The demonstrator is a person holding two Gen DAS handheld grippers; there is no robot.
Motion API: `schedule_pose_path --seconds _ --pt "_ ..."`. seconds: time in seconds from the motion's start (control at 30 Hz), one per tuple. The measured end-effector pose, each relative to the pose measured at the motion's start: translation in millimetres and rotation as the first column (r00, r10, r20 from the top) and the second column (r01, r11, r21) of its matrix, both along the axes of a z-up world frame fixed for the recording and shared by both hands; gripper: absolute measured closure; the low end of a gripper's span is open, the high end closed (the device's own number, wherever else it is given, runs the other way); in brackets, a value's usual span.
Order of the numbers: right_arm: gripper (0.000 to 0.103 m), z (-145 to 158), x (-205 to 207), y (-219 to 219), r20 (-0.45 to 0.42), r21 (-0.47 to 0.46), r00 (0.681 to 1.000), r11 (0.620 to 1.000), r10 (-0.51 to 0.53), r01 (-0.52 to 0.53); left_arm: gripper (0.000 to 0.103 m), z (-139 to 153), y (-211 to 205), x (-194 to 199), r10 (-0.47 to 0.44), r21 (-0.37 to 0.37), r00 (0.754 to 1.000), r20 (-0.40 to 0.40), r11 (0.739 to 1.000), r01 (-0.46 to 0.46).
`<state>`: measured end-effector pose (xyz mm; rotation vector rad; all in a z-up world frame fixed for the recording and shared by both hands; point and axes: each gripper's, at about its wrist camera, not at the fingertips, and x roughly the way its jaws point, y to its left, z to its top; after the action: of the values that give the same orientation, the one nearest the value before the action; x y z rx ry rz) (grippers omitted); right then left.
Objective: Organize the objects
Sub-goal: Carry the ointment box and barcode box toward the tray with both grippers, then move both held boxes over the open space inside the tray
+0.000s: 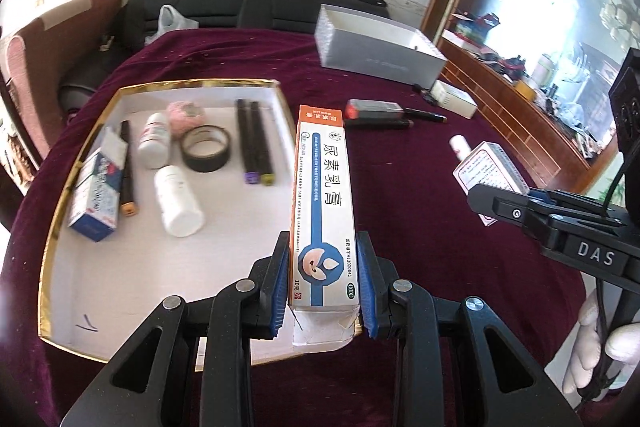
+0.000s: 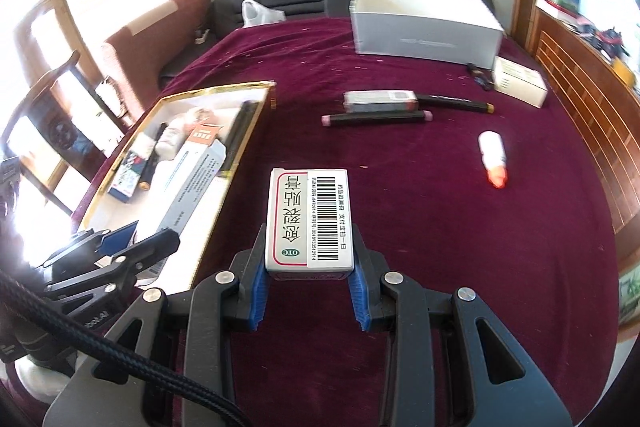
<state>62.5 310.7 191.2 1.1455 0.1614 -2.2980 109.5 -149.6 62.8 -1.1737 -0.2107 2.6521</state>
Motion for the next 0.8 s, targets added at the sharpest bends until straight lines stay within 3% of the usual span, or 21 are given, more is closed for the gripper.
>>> schedule_pose_path --seconds 0.47,0.8 --pt "0.071 -18.5 10.4 -94.7 0.041 0.053 0.987 0.986 0.154 -0.156 0.077 -25.2 -67.8 -7.2 0.099 0.019 0.994 0.053 0.995 -0.100" --pt "0.071 -40.6 8.3 -141.8 0.096 0.075 0.973 0.973 0.210 -0.218 0.077 -44.1 -113.8 -11.7 0.162 0.018 0.982 0.097 0.986 -0.165"
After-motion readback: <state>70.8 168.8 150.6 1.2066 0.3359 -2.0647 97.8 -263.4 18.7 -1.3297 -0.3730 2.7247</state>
